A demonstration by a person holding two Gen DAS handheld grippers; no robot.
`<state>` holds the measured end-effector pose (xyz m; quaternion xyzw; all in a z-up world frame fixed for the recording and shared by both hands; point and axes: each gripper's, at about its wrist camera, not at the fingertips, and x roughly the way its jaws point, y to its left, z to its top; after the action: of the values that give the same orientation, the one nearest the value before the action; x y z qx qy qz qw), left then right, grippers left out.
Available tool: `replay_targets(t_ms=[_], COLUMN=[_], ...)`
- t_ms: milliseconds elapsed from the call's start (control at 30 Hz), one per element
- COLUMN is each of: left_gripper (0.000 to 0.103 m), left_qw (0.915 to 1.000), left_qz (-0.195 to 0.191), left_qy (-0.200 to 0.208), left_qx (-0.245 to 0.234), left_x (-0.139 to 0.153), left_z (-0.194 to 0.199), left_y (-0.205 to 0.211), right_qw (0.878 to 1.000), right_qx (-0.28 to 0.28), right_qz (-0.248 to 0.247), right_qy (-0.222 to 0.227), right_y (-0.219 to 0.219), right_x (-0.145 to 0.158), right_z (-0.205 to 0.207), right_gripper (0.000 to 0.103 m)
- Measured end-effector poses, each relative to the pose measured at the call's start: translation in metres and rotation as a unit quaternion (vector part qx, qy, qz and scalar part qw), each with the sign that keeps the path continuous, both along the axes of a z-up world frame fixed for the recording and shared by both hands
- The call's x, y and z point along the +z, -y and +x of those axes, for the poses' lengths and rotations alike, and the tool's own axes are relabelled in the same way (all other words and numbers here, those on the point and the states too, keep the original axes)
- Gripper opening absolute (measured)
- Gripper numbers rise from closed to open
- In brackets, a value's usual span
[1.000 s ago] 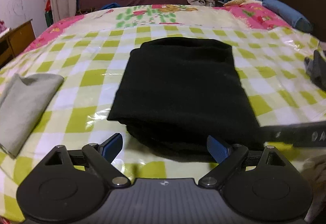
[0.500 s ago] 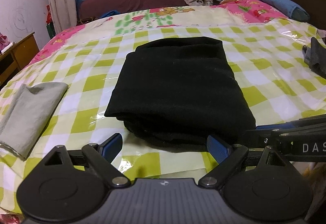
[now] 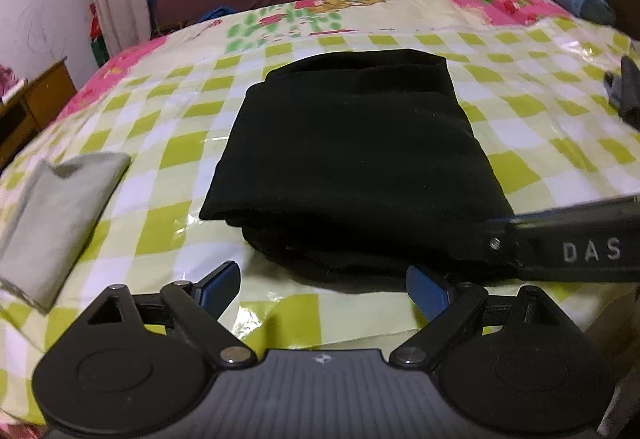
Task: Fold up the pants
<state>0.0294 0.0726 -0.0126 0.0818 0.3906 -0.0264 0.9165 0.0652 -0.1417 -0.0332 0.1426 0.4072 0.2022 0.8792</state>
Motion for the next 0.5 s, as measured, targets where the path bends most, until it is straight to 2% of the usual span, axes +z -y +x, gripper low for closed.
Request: replay_targets(t_ms=[500], left_gripper=[0.103], left_qw=[0.9995], left_qz=[-0.004], left_qy=[-0.022], left_qx=[0.021], left_x=[-0.012], left_z=[0.029], left_y=[-0.013], right_qw=[1.0], right_qx=[-0.005], right_qz=[-0.008], right_qy=[-0.004], right_y=[0.002], right_x=[-0.009], right_z=[0.018], right_gripper=[0.031])
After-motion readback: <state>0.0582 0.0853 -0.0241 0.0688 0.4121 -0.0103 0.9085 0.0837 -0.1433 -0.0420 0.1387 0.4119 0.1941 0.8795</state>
